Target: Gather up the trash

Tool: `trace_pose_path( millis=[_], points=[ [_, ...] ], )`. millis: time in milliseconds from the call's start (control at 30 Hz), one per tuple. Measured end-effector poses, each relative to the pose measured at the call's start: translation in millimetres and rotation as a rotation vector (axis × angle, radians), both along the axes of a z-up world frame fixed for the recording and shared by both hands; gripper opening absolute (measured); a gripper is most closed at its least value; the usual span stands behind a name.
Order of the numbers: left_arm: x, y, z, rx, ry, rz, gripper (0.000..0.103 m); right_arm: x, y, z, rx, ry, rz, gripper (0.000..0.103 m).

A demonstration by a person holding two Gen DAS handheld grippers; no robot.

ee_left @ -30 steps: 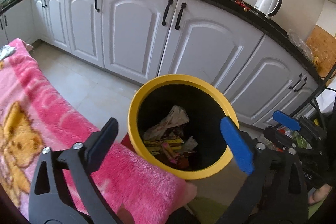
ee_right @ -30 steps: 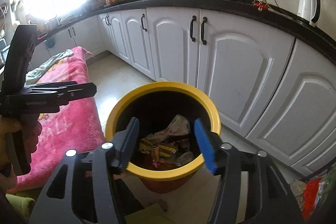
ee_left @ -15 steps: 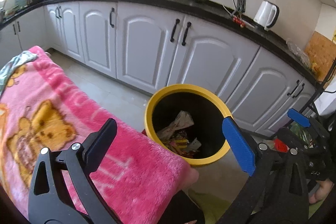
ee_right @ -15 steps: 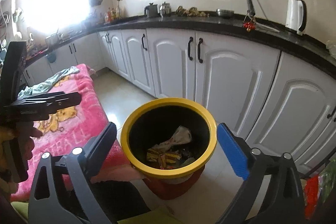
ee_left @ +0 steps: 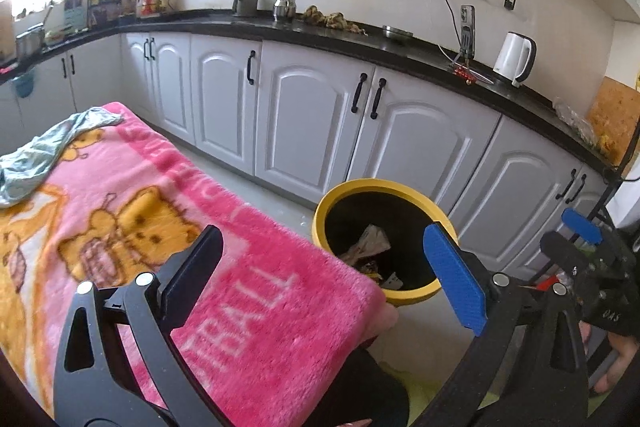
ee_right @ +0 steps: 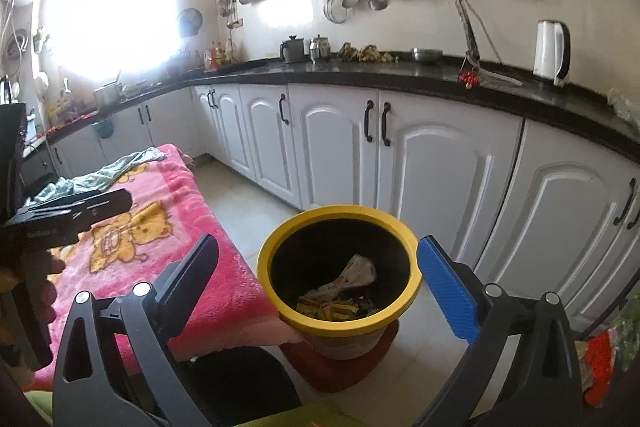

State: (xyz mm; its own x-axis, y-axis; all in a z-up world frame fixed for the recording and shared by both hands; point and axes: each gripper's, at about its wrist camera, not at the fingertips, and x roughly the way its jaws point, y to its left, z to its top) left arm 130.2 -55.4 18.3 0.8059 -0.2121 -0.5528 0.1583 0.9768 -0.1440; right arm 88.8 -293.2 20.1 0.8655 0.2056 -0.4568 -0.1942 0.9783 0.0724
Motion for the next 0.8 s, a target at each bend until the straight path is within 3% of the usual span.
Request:
trace_pose_path(
  millis=[233, 600, 800],
  points=[
    [-30, 4, -7, 0.02, -0.059, 0.027, 0.092, -24, 17, -1, -0.055, -0.092, -0.001, 0.097],
    [-70, 10, -15, 0.016, -0.139, 0.061, 0.092, -67, 30, -11, -0.03, -0.183, -0.032, 0.097],
    [-90, 13, -20, 0.033, -0.228, 0.103, 0.092, -91, 40, -22, -0.043, -0.283, -0.021, 0.097]
  ],
)
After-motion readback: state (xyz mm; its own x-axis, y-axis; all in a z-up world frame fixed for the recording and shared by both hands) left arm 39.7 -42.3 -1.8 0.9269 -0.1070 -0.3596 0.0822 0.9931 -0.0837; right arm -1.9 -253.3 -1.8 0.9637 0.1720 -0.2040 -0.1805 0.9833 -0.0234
